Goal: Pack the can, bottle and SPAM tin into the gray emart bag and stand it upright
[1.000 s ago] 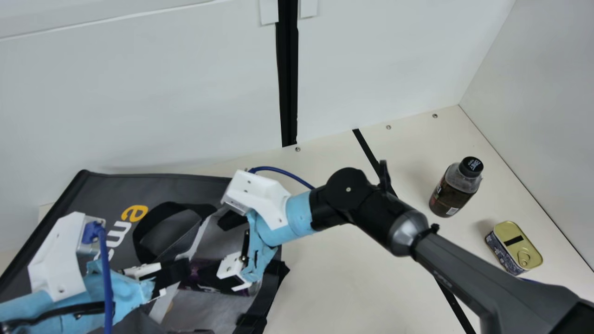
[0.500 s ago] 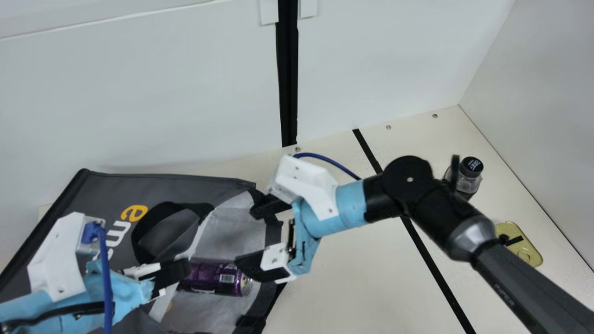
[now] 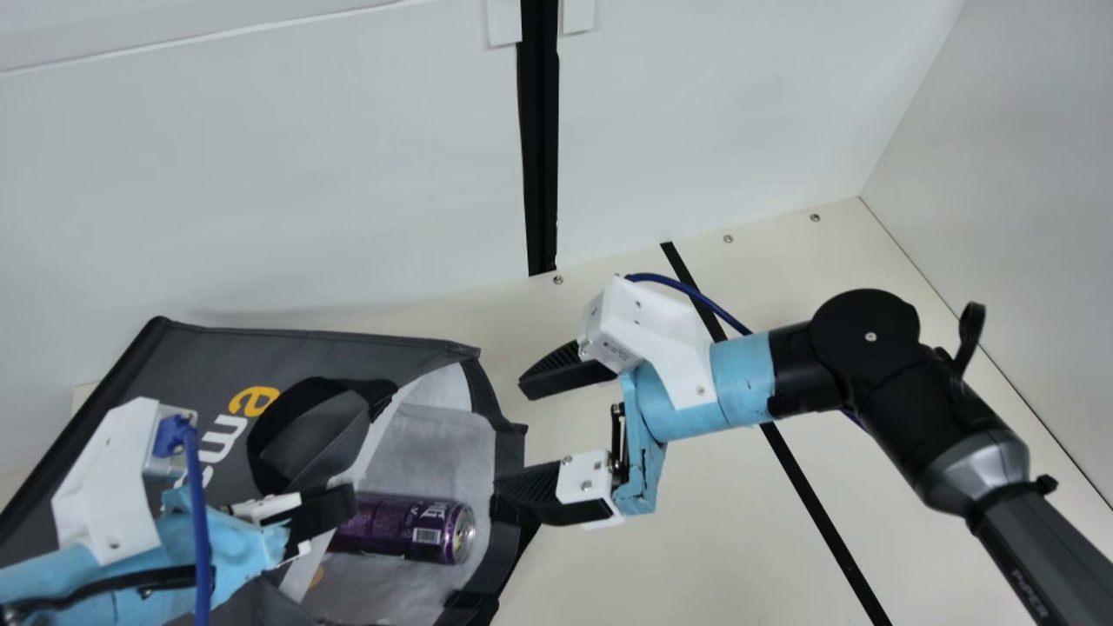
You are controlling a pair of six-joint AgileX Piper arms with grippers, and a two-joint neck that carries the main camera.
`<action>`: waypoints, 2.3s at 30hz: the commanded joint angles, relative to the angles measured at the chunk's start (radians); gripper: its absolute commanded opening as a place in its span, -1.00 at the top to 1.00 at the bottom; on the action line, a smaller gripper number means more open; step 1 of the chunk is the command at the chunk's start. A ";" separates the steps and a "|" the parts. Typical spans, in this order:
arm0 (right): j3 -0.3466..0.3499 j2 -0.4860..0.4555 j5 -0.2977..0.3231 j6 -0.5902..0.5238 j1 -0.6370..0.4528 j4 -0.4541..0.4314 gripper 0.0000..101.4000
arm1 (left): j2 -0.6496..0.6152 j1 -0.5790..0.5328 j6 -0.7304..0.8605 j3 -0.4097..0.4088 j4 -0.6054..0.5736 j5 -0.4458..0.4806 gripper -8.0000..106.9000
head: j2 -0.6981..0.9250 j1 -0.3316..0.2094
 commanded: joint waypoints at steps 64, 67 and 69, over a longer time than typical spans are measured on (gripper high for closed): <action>-0.250 -0.285 -0.168 0.822 -0.232 -0.911 -0.87 | 0.000 0.000 0.000 0.000 0.000 0.000 1.00 | -0.001 -0.021; -0.253 -0.296 -0.159 0.885 -0.207 -0.985 -0.87 | 0.000 0.000 0.000 0.000 0.000 0.000 1.00 | -0.001 -0.021; -0.255 -0.302 -0.151 0.924 -0.190 -1.031 -0.87 | 0.000 0.000 0.000 0.000 0.000 0.000 1.00 | -0.001 -0.021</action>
